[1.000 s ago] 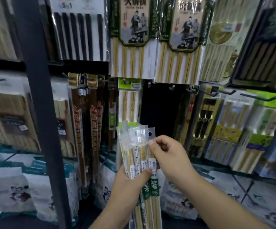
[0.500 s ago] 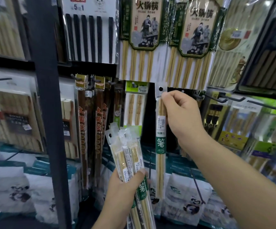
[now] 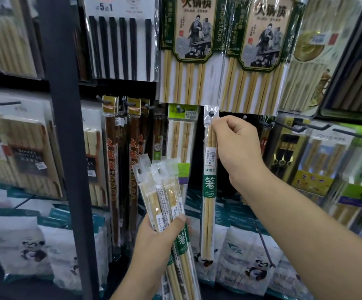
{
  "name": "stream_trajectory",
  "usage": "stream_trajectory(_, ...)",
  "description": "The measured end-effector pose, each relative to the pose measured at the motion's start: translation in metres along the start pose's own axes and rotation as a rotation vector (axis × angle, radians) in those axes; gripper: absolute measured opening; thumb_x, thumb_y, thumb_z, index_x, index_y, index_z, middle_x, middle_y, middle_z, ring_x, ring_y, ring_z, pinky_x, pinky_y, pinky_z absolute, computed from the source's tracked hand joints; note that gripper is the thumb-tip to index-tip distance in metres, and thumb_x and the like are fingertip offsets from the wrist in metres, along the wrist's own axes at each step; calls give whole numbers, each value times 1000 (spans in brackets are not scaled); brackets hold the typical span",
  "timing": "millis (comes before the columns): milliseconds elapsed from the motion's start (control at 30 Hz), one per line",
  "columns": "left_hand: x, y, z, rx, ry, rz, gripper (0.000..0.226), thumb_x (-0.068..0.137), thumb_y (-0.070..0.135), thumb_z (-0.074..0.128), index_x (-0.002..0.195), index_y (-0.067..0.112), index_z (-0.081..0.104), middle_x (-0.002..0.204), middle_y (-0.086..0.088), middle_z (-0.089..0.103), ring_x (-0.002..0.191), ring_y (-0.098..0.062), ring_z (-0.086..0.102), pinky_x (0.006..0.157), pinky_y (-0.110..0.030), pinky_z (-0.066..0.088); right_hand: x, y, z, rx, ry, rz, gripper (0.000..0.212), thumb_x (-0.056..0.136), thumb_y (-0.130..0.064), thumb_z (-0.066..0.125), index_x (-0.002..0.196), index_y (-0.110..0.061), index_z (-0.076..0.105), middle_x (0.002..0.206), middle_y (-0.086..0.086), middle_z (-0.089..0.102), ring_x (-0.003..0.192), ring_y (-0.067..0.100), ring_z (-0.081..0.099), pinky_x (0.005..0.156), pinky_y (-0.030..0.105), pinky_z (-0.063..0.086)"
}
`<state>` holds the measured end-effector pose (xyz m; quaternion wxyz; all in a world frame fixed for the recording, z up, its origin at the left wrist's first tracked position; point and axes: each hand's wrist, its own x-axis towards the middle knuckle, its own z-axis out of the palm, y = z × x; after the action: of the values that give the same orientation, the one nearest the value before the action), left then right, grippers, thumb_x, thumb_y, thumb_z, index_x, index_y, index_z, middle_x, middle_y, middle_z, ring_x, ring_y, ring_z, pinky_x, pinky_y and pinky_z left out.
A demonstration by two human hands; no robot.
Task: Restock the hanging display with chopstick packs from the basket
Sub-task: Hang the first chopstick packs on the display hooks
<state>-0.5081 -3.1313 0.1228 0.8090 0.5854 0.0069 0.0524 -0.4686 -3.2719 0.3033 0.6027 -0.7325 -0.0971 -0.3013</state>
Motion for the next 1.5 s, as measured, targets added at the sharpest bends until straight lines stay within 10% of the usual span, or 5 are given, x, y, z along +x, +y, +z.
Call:
stream_trajectory(267, -1, 6, -3, 25, -33, 28, 23, 88, 24, 80, 106, 33, 69, 92, 13, 80, 80, -1, 75, 61, -11, 53, 9, 24, 5, -101, 51, 21, 38, 103, -28, 54, 82, 3, 60, 60, -2, 45, 55, 10, 40, 50, 20, 38)
stream_trajectory(433, -1, 5, -2, 30, -37, 26, 28, 86, 27, 82, 111, 30, 68, 97, 5, 81, 85, -8, 77, 71, -23, 55, 15, 36, 6, -174, 40, 30, 34, 105, -38, 53, 82, -23, 71, 62, -20, 60, 68, 6, 59, 75, 40, 57)
stream_trajectory(667, 0, 8, 2, -37, -69, -20, 27, 88, 19, 79, 113, 20, 69, 98, -8, 80, 89, -28, 79, 70, -34, 63, -13, 48, -2, -223, 123, 84, 11, 99, -36, 64, 96, -26, 62, 90, -9, 64, 80, -6, 60, 65, 17, 44)
stream_trajectory(867, -2, 12, 8, -25, -128, 5, 20, 81, 26, 86, 100, 29, 78, 102, -10, 79, 95, -30, 77, 86, -47, 61, -65, 56, 2, -172, -322, 134, 9, 90, -35, 75, 90, -27, 71, 85, -3, 71, 77, 7, 66, 69, 17, 55)
stream_trajectory(1500, 1, 7, 9, -101, -123, -64, 41, 66, 34, 83, 104, 23, 77, 103, -10, 80, 94, -30, 77, 79, -43, 62, -64, 58, -1, -49, -195, 150, 10, 89, -21, 79, 92, -19, 69, 87, 8, 68, 76, 15, 64, 71, 25, 57)
